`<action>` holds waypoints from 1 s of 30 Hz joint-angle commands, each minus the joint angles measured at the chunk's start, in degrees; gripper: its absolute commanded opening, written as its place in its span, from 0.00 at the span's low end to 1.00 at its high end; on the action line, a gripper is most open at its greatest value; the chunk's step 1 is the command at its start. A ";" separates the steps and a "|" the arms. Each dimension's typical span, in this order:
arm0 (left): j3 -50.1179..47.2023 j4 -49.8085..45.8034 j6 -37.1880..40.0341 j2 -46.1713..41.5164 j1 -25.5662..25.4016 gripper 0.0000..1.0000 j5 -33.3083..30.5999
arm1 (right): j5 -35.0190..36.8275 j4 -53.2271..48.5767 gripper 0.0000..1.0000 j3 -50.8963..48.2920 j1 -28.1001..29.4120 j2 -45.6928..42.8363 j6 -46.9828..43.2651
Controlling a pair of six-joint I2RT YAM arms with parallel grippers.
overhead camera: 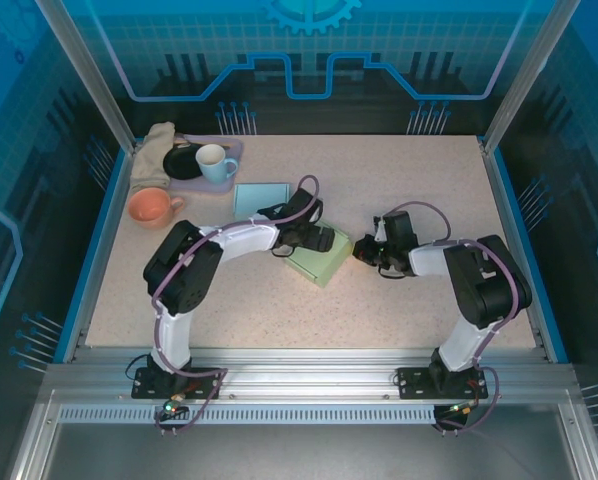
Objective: Fold the paper box
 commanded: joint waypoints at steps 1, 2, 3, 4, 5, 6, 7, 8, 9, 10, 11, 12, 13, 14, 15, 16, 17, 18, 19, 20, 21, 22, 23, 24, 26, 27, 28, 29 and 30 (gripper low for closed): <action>2.13 2.98 4.36 1.53 0.17 0.90 5.04 | -0.41 -1.23 0.00 0.72 -0.93 4.13 -0.57; 2.34 3.51 4.92 2.00 0.12 0.89 6.56 | -0.65 -1.37 0.00 0.88 -1.03 4.38 -0.84; 2.59 3.84 5.33 2.61 -0.06 0.87 8.72 | -0.83 -1.44 0.00 1.14 -1.00 4.72 -1.08; 2.70 4.16 5.71 3.08 -0.19 0.85 10.94 | -1.07 -1.62 0.00 1.38 -1.04 4.94 -1.30; 2.66 4.66 5.96 3.49 -0.51 0.84 13.52 | -1.52 -1.71 0.00 1.75 -1.01 5.43 -1.56; 2.42 5.53 6.10 3.81 -0.93 0.83 15.87 | -1.81 -1.73 0.00 2.07 -0.96 5.83 -1.65; 2.08 6.25 6.13 3.95 -1.51 0.83 17.63 | -1.94 -1.66 0.00 2.17 -1.01 6.12 -1.66; 1.60 7.03 6.04 4.21 -2.15 0.82 19.05 | -2.05 -1.49 0.00 2.29 -1.02 6.35 -1.77; 1.41 7.40 5.64 4.51 -2.99 0.82 20.27 | -2.29 -1.25 0.00 2.30 -1.05 6.54 -1.76; 1.30 7.73 5.07 4.83 -3.71 0.82 21.55 | -2.45 -0.89 0.00 2.32 -0.98 6.80 -1.66; 1.21 8.08 4.31 5.27 -4.35 0.81 23.70 | -2.92 -0.29 0.00 2.18 -0.99 7.02 -1.59; 1.02 8.84 3.46 5.53 -4.90 0.80 26.04 | -3.40 -0.03 0.00 2.15 -1.04 7.28 -1.50; 0.71 9.63 2.60 5.60 -5.38 0.79 27.58 | -3.90 -0.02 0.00 2.22 -1.01 7.54 -1.33; 0.26 10.41 1.69 5.39 -5.77 0.79 28.59 | -4.33 1.89 0.00 2.09 -1.01 7.74 -1.06; -0.32 11.07 0.63 4.94 -5.95 0.79 28.58 | -4.58 2.51 0.00 1.88 -1.04 7.85 -0.64; -0.62 10.97 -0.22 4.39 -5.76 0.80 27.48 | -4.62 3.03 0.00 1.63 -1.05 7.70 -0.23; -0.62 10.02 -1.08 3.66 -5.44 0.80 25.16 | -4.70 3.56 0.00 1.11 -1.22 7.54 0.16; -0.56 8.59 -1.72 2.85 -4.89 0.80 22.32 | -4.56 4.11 0.00 0.67 -1.28 7.11 0.67; -0.50 7.12 -2.29 2.16 -4.31 0.82 19.68 | -4.36 4.39 0.00 0.09 -1.31 6.47 1.02; -0.46 5.53 -3.19 1.24 -3.50 0.83 16.37 | -4.00 4.61 0.00 -0.54 -1.47 5.72 1.36; -0.80 4.85 -3.88 0.28 -2.56 0.83 14.30 | -3.54 4.62 0.00 -1.04 -1.46 4.77 1.62; -1.45 4.70 -4.58 -0.64 -1.77 0.84 12.90 | -3.23 4.51 0.00 -1.48 -1.49 3.89 1.95; -2.22 4.44 -5.48 -1.80 -0.81 0.86 11.21 | -2.95 4.23 0.01 -1.83 -1.40 2.83 2.23; -3.09 4.23 -6.43 -2.95 0.08 0.88 9.76 | -2.75 4.18 0.01 -2.39 -1.33 1.77 2.46; -5.12 4.33 -8.00 -5.34 1.45 0.89 8.26 | -1.91 4.27 0.01 -3.59 -1.05 -0.50 3.24; -6.26 4.58 -8.76 -6.61 2.14 0.90 7.79 | -1.25 4.20 0.01 -4.47 -0.79 -1.89 3.66; -7.30 4.71 -9.31 -7.78 2.46 0.91 7.39 | -0.61 3.82 0.01 -4.97 -0.41 -2.95 3.88; -8.64 4.57 -9.78 -9.15 2.66 0.93 6.64 | 0.06 2.65 0.01 -5.42 0.10 -4.26 4.12; -9.88 4.49 -10.19 -10.49 2.74 0.94 5.89 | 0.97 1.40 0.02 -5.84 0.89 -5.85 4.08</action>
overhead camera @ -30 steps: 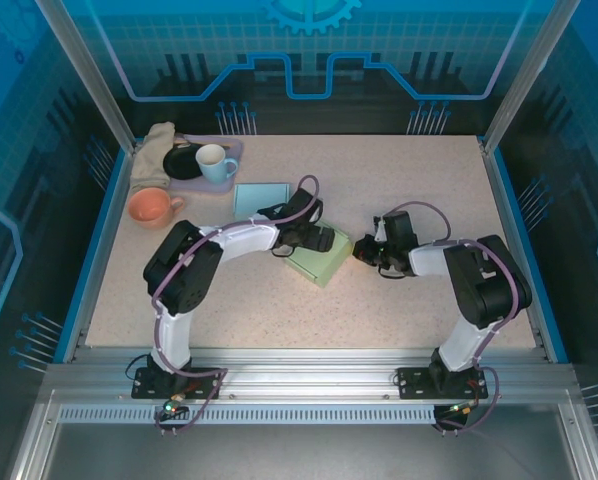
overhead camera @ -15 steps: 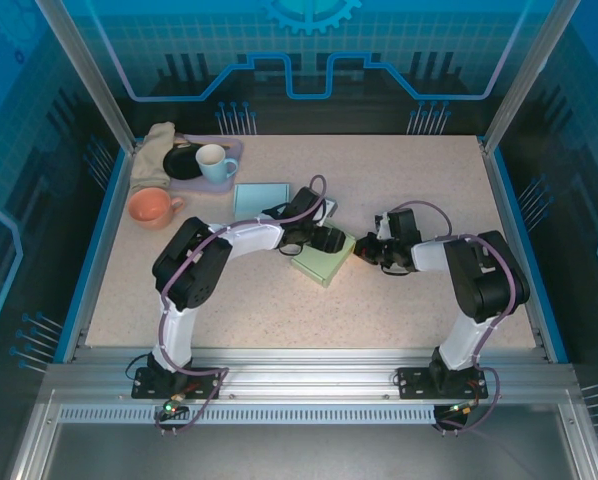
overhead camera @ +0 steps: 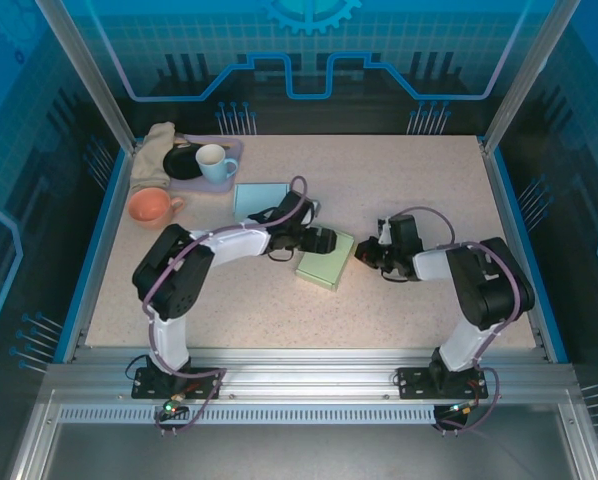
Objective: Fold the paper box
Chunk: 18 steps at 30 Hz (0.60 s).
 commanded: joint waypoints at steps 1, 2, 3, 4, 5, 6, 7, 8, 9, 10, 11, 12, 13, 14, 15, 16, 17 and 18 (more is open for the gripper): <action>-3.91 -0.98 -3.90 -5.91 1.17 0.94 -3.22 | 4.25 -3.29 0.02 -2.13 2.58 -4.93 1.15; -5.39 -0.64 -4.42 -7.37 1.12 0.94 -3.27 | 5.56 -5.50 0.02 -2.66 3.76 -6.62 1.19; -7.32 -0.11 -5.02 -8.73 1.09 0.94 -2.91 | 7.10 -6.76 0.02 -3.38 5.06 -8.36 1.26; -9.01 0.83 -5.39 -9.78 0.94 0.94 -2.18 | 8.70 -7.87 0.02 -3.85 6.57 -10.00 1.21; -10.71 1.86 -5.57 -10.77 0.70 0.93 -1.28 | 10.69 -10.12 0.02 -3.94 8.32 -11.64 1.04; -12.25 2.83 -5.76 -11.50 0.42 0.93 -0.64 | 13.06 -12.10 0.02 -3.88 10.14 -13.06 1.02; -13.24 3.18 -5.89 -11.95 0.07 0.92 -0.37 | 14.42 -13.21 0.02 -4.04 11.51 -14.13 1.04; -14.17 3.36 -6.01 -12.39 -0.34 0.92 -0.68 | 15.54 -14.62 0.03 -4.14 12.84 -15.20 1.36; -14.97 3.66 -6.27 -12.75 -0.69 0.92 -1.12 | 16.33 -15.70 0.03 -4.20 14.06 -16.17 1.85; -15.60 4.05 -6.43 -12.94 -0.96 0.92 -1.37 | 16.73 -16.39 0.03 -4.30 14.90 -16.98 2.20; -15.93 4.46 -6.54 -12.90 -1.24 0.92 -1.44 | 17.21 -17.17 0.03 -4.61 15.76 -17.85 2.60; -16.05 4.68 -6.77 -12.82 -1.66 0.92 -1.29 | 17.92 -18.00 0.04 -4.73 16.71 -18.76 2.88; -16.15 4.88 -6.95 -12.67 -1.94 0.92 -0.95 | 18.33 -18.83 0.04 -5.08 17.43 -19.39 3.06; -16.11 5.10 -7.07 -12.47 -2.36 0.92 -0.69 | 18.70 -19.41 0.04 -5.44 18.29 -20.18 3.40; -16.13 5.31 -7.25 -12.30 -2.82 0.91 -0.79 | 19.01 -19.57 0.04 -6.18 19.17 -20.97 3.83; -16.02 5.46 -7.33 -12.09 -3.24 0.91 -0.95 | 19.02 -19.47 0.04 -6.96 19.65 -21.35 4.23; -15.96 5.50 -7.34 -11.87 -3.69 0.91 -1.26 | 18.79 -19.03 0.04 -8.00 19.97 -21.82 4.81; -15.82 5.44 -7.38 -11.53 -4.11 0.91 -1.66 | 18.32 -18.21 0.04 -9.05 20.10 -21.96 5.25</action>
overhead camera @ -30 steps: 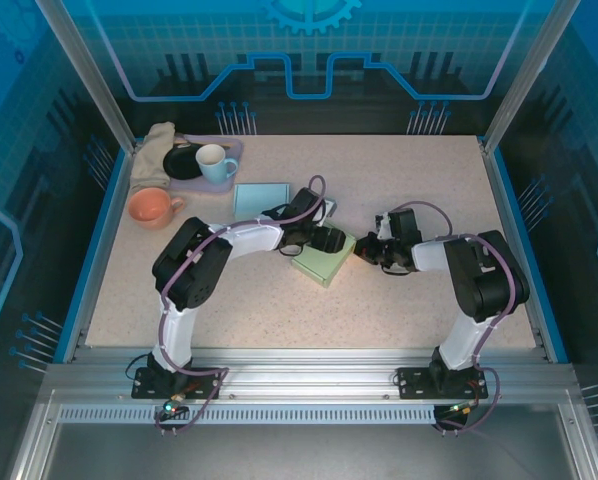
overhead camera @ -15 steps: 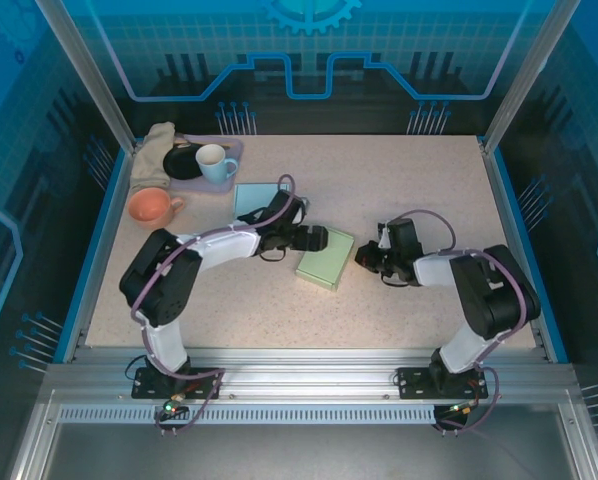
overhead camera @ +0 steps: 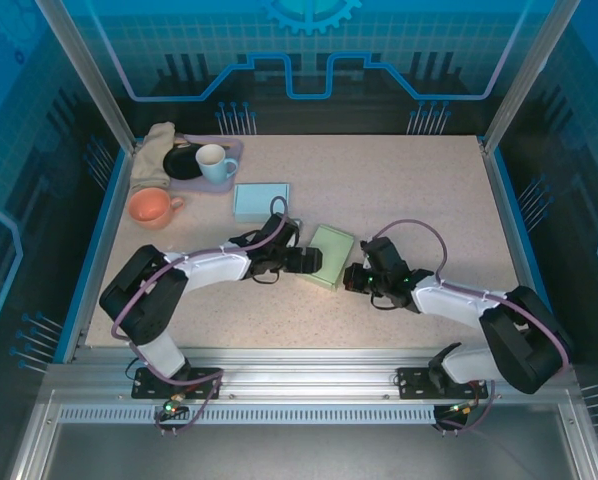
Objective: Fold the paper box
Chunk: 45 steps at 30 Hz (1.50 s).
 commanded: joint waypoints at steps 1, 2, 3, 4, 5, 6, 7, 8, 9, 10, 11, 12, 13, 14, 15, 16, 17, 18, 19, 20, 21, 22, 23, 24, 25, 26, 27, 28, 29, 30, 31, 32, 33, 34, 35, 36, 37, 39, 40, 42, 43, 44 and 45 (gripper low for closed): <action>0.14 1.61 -1.12 0.23 -1.29 0.91 -0.39 | 1.22 -1.58 0.04 -3.33 1.10 -1.14 2.49; 0.23 1.73 -1.22 0.60 -1.54 0.91 -0.58 | 0.78 -0.84 0.04 -3.83 1.11 -0.71 2.46; 0.41 1.82 -1.32 1.11 -1.59 0.91 -0.40 | 0.21 -0.28 0.04 -3.83 1.11 -0.08 2.27; 0.69 1.85 -1.41 1.53 -1.63 0.91 -0.32 | -0.45 -0.03 0.04 -3.59 1.09 0.68 2.02; 0.94 1.74 -1.54 1.96 -1.73 0.91 -0.15 | -1.59 0.96 0.04 -3.40 1.11 1.71 1.77; 1.14 1.73 -1.68 2.35 -2.03 0.90 0.06 | -2.64 2.12 0.03 -3.27 1.23 2.70 1.79; 1.21 1.80 -1.81 2.60 -2.23 0.90 0.26 | -3.40 2.81 0.03 -3.14 1.20 3.63 1.92; 1.21 1.97 -2.05 2.89 -2.57 0.90 0.42 | -4.21 3.93 0.03 -2.98 1.18 4.63 2.18; 1.26 2.18 -2.19 3.09 -3.03 0.90 0.58 | -5.14 4.91 0.03 -2.96 1.18 5.63 2.56; 1.18 2.50 -2.48 3.26 -3.37 0.89 0.83 | -6.01 5.93 0.03 -2.96 1.19 6.68 2.98; 1.21 2.89 -2.86 3.61 -3.73 0.89 1.31 | -7.21 7.56 0.03 -3.05 1.20 7.64 3.59; 1.26 3.45 -3.25 4.09 -3.91 0.89 2.06 | -8.15 9.02 0.03 -3.19 1.31 8.49 4.27; 1.38 4.38 -3.80 4.79 -3.97 0.89 3.63 | -9.25 10.91 0.03 -3.28 1.30 9.39 5.16; 1.76 5.24 -4.64 5.56 -3.97 0.89 5.44 | -10.37 13.68 0.02 -3.48 1.29 10.27 6.10; 2.21 5.92 -5.46 6.15 -3.97 0.89 7.18 | -11.16 16.03 0.02 -3.72 1.37 10.96 7.26; 2.60 7.21 -6.51 7.04 -4.01 0.89 9.26 | -12.11 18.95 0.02 -4.01 1.41 11.77 8.62; 2.85 8.77 -7.61 7.79 -4.23 0.89 11.27 | -13.14 22.19 0.01 -4.33 1.58 12.63 10.10; 3.01 9.98 -8.60 8.31 -4.39 0.89 12.72 | -14.00 25.31 0.01 -4.60 1.91 13.43 11.40; 3.22 11.19 -9.79 8.94 -4.51 0.89 14.23 | -14.62 28.86 0.01 -4.83 2.51 14.27 12.63; 3.39 12.13 -10.86 9.35 -4.54 0.89 15.17 | -15.14 32.10 0.01 -4.81 3.22 15.15 13.80; 3.62 12.32 -11.38 9.56 -4.45 0.89 15.15 | -15.32 34.44 0.01 -4.82 4.03 15.78 14.88; 4.21 11.70 -11.28 9.62 -4.29 0.89 14.26 | -15.07 37.04 0.01 -4.97 4.81 16.33 15.93; 5.38 9.93 -10.82 9.62 -3.95 0.89 12.66 | -14.20 38.37 0.01 -5.13 5.75 16.45 16.80; 6.32 7.89 -10.27 9.52 -3.34 0.90 11.08 | -13.04 38.50 0.00 -5.31 6.30 16.19 17.11; 7.04 5.96 -10.02 9.44 -2.27 0.90 9.16 | -11.25 37.88 0.01 -5.56 6.69 15.54 16.89; 7.49 4.39 -10.21 9.10 -0.83 0.90 7.31 | -9.25 35.85 0.02 -5.84 6.89 14.52 16.31; 7.30 3.49 -10.47 8.56 0.60 0.91 5.80 | -7.28 33.09 0.03 -6.18 6.86 13.19 15.51; 6.90 2.59 -10.76 7.76 2.25 0.91 3.87 | -4.67 28.70 0.04 -6.19 6.91 11.24 14.16; 6.44 1.26 -10.87 6.74 3.53 0.91 1.30 | -1.53 23.13 0.06 -5.63 6.92 9.17 11.89; 6.06 -0.03 -10.88 5.80 4.46 0.92 -0.99 | 1.63 17.32 0.09 -4.64 6.99 6.81 9.79; 5.57 -1.32 -10.80 4.76 5.18 0.93 -3.38 | 5.61 10.46 0.13 -3.28 7.11 4.42 7.14; 4.89 -2.13 -10.88 3.75 5.43 0.94 -5.18 | 9.05 5.32 0.17 -2.12 7.17 2.17 4.69; 4.02 -2.23 -11.05 2.76 5.40 0.94 -6.65 | 12.06 2.34 0.22 -1.37 7.09 0.32 2.53; 2.77 -1.73 -11.55 1.91 5.39 0.94 -7.53 | 15.05 -0.22 0.27 -0.81 7.17 -1.76 0.59; 1.41 -1.01 -12.40 1.06 5.40 0.94 -8.12 | 17.60 -2.09 0.34 -0.27 7.08 -3.64 -1.28; 0.06 -0.21 -13.20 0.31 5.32 0.94 -8.41 | 19.43 -3.33 0.39 0.44 6.95 -4.96 -3.17; -1.69 1.19 -14.07 -0.54 5.27 0.93 -8.46 | 21.77 -5.03 0.44 1.51 6.76 -5.87 -5.39; -5.12 4.48 -16.19 -2.15 4.63 0.93 -7.78 | 25.25 -8.76 0.51 4.93 6.09 -5.79 -9.87; -6.48 6.56 -17.01 -2.74 3.97 0.92 -7.11 | 26.53 -10.27 0.53 6.96 5.45 -4.68 -12.45; -7.53 8.33 -18.38 -3.37 2.36 0.91 -6.20 | 26.73 -11.88 0.55 10.23 3.68 -1.99 -15.81; -7.62 8.87 -19.16 -3.52 1.41 0.91 -5.89 | 25.65 -11.71 0.56 11.75 2.51 -0.47 -17.66; -7.66 9.45 -19.77 -3.65 0.33 0.91 -5.94 | 24.34 -11.16 0.56 12.91 1.35 1.11 -19.60; -7.86 9.96 -20.23 -3.72 -0.68 0.90 -6.18 | 23.06 -10.54 0.57 13.82 0.45 2.44 -21.26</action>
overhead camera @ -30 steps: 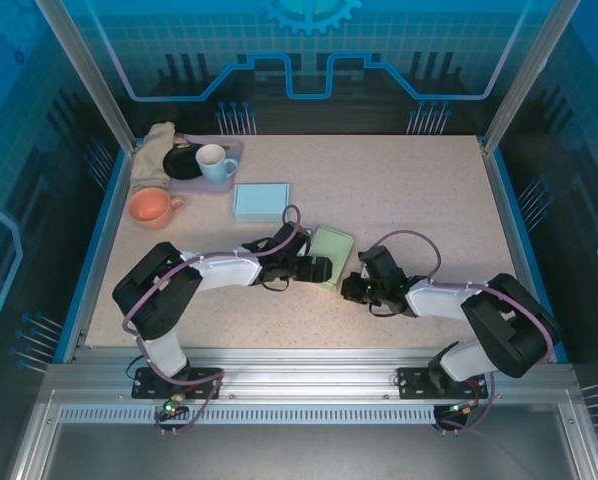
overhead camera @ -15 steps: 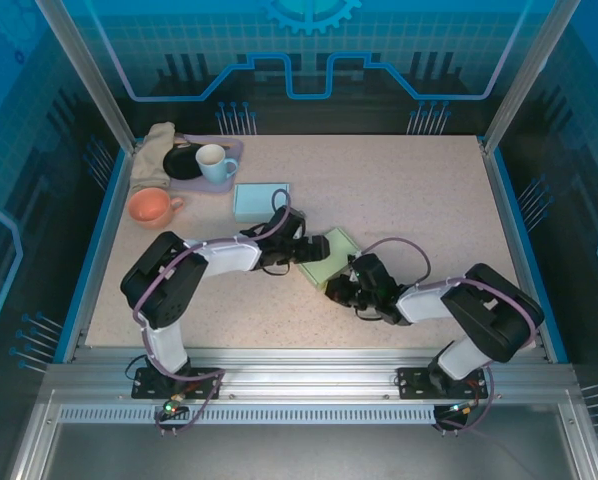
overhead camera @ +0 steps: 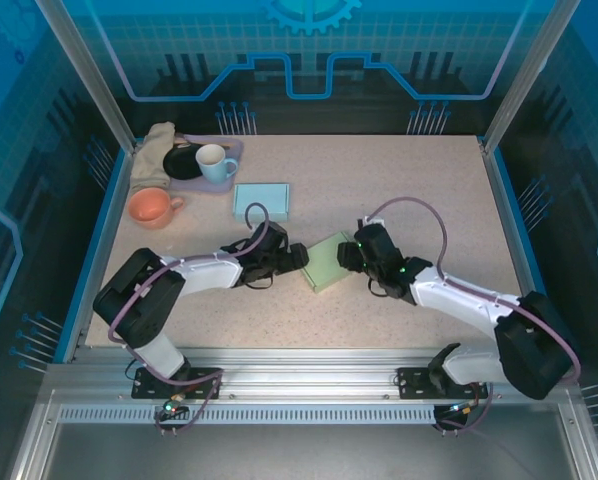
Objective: Fold the paper box
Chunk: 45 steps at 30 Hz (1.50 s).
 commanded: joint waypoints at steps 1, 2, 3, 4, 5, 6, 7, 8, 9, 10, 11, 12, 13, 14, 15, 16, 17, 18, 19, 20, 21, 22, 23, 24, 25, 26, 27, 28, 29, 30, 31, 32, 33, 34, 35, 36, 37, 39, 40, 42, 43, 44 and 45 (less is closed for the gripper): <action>-0.49 4.59 -3.88 -1.75 -3.07 0.90 -0.32 | 0.00 -3.76 0.57 3.80 -3.30 4.96 -9.69; -0.72 5.23 -4.40 -1.68 -3.75 0.89 -0.43 | -0.78 -3.63 0.58 4.78 -4.22 6.51 -10.39; -0.76 5.94 -4.69 -1.45 -4.01 0.88 -0.41 | -1.15 -3.21 0.58 5.45 -5.01 7.94 -10.77; -0.63 6.36 -4.95 -0.88 -4.15 0.88 -0.31 | -1.95 -2.76 0.58 5.71 -5.85 8.91 -10.82; -0.22 6.16 -5.21 -0.33 -4.15 0.87 -0.41 | -3.09 -2.04 0.58 5.80 -6.81 10.38 -10.62; 0.34 5.82 -5.16 0.17 -4.03 0.87 -0.57 | -4.39 -1.37 0.58 5.80 -7.68 11.40 -10.52; 0.80 5.72 -5.34 0.71 -4.05 0.86 -0.52 | -6.07 -0.10 0.58 5.64 -8.58 12.67 -10.54; 0.96 6.15 -5.75 1.07 -4.16 0.85 -0.29 | -7.85 0.92 0.58 5.50 -9.49 13.72 -10.45; 0.87 6.92 -6.08 1.33 -4.13 0.84 0.23 | -8.96 1.57 0.58 5.41 -10.00 14.57 -10.26; 1.01 7.72 -6.54 1.55 -4.23 0.83 0.84 | -10.28 2.64 0.57 5.02 -10.53 15.34 -9.98; 1.25 8.25 -6.82 1.90 -4.31 0.82 1.27 | -11.39 3.52 0.58 4.51 -10.86 15.99 -9.72; 1.94 8.22 -7.03 2.38 -4.33 0.80 1.70 | -12.17 4.41 0.57 4.21 -11.15 16.43 -9.17; 2.76 8.07 -7.21 3.10 -4.35 0.78 2.23 | -13.19 5.20 0.57 3.84 -11.52 16.91 -8.51; 3.68 8.03 -7.50 3.82 -4.32 0.77 2.96 | -14.49 6.25 0.57 3.40 -11.81 17.20 -7.90; 4.48 7.92 -7.74 4.49 -4.37 0.77 3.80 | -15.64 7.13 0.57 3.04 -12.13 17.37 -7.12; 5.51 8.03 -7.99 5.29 -4.35 0.75 4.71 | -16.98 8.16 0.57 2.70 -12.27 17.42 -6.26; 6.46 8.18 -8.05 6.10 -4.37 0.73 5.59 | -18.22 9.20 0.56 2.39 -12.45 17.50 -5.38; 7.17 8.21 -8.01 6.91 -4.33 0.72 6.05 | -19.14 9.81 0.55 2.20 -12.65 17.58 -4.61; 8.56 7.57 -7.79 7.70 -4.31 0.71 6.05 | -19.94 10.17 0.55 2.26 -12.73 17.72 -3.67; 10.13 6.46 -7.32 8.66 -4.25 0.69 5.28 | -20.42 10.47 0.55 2.37 -12.89 17.85 -2.84; 11.81 5.33 -6.73 9.52 -4.09 0.69 4.69 | -20.61 10.86 0.55 2.47 -13.04 17.95 -2.31; 13.95 3.75 -6.12 10.70 -3.63 0.68 4.45 | -20.35 11.28 0.55 2.63 -13.36 18.17 -1.61; 16.24 2.68 -5.56 12.12 -3.06 0.68 4.42 | -20.15 11.46 0.54 2.83 -13.80 18.44 -0.82; 18.37 1.74 -4.96 13.48 -2.41 0.68 4.62 | -20.02 11.78 0.54 3.03 -14.27 18.74 -0.08; 21.38 0.50 -3.99 15.40 -1.72 0.68 4.60 | -19.96 12.46 0.53 3.14 -14.82 19.17 1.14; 24.78 -1.32 -2.68 17.57 -1.05 0.68 4.24 | -19.48 13.32 0.53 3.25 -15.12 19.70 2.14; 28.42 -3.28 -1.66 19.72 -0.58 0.68 3.98 | -18.76 13.88 0.53 3.46 -15.31 20.30 2.87; 32.37 -5.09 -0.42 22.26 -0.11 0.69 3.68 | -17.96 14.26 0.53 3.85 -15.54 21.05 3.62; 36.13 -6.53 0.79 25.01 0.18 0.69 3.44 | -17.34 14.56 0.53 4.36 -15.77 21.93 4.31; 39.39 -7.83 1.68 27.22 0.35 0.69 3.06 | -16.72 15.05 0.53 4.71 -16.03 22.75 4.95; 43.03 -9.41 2.38 29.69 0.55 0.69 2.60 | -16.36 16.06 0.52 4.98 -16.45 23.62 5.70; 46.00 -10.43 3.00 31.73 0.87 0.69 2.18 | -16.00 17.26 0.52 5.26 -16.85 24.52 6.43; 48.76 -10.91 3.43 33.27 1.19 0.69 1.97 | -16.01 18.24 0.52 5.49 -17.26 25.28 7.09; 51.32 -11.41 3.91 34.95 1.53 0.69 1.58 | -16.17 19.75 0.52 5.86 -17.65 26.24 7.69; 53.62 -11.64 4.51 36.45 1.81 0.69 1.28 | -16.58 21.09 0.52 6.50 -18.04 27.10 8.05; 55.36 -11.93 4.96 37.50 2.01 0.69 0.99 | -16.87 21.86 0.52 7.10 -18.38 28.10 8.01; 57.51 -12.31 5.51 38.58 2.21 0.69 0.55 | -16.98 22.35 0.52 8.17 -18.54 29.19 7.83; 60.48 -12.77 6.69 40.22 2.54 0.69 0.04 | -17.28 22.77 0.51 10.24 -18.99 31.31 7.16; 61.80 -13.02 7.33 40.94 2.66 0.69 -0.45 | -17.69 23.39 0.51 10.46 -19.31 32.16 6.68; 63.52 -13.56 8.30 41.93 2.92 0.70 -1.44 | -17.78 23.99 0.51 13.33 -19.68 33.46 5.66; 64.50 -13.90 8.66 42.31 3.07 0.70 -1.92 | -17.58 23.80 0.51 14.19 -19.88 33.93 5.39; 65.34 -14.17 8.97 42.67 3.38 0.70 -2.40 | -17.36 23.66 0.51 14.71 -20.18 34.21 5.21; 66.08 -14.55 9.28 42.87 3.56 0.70 -2.87 | -17.38 23.68 0.51 15.15 -20.44 34.41 5.23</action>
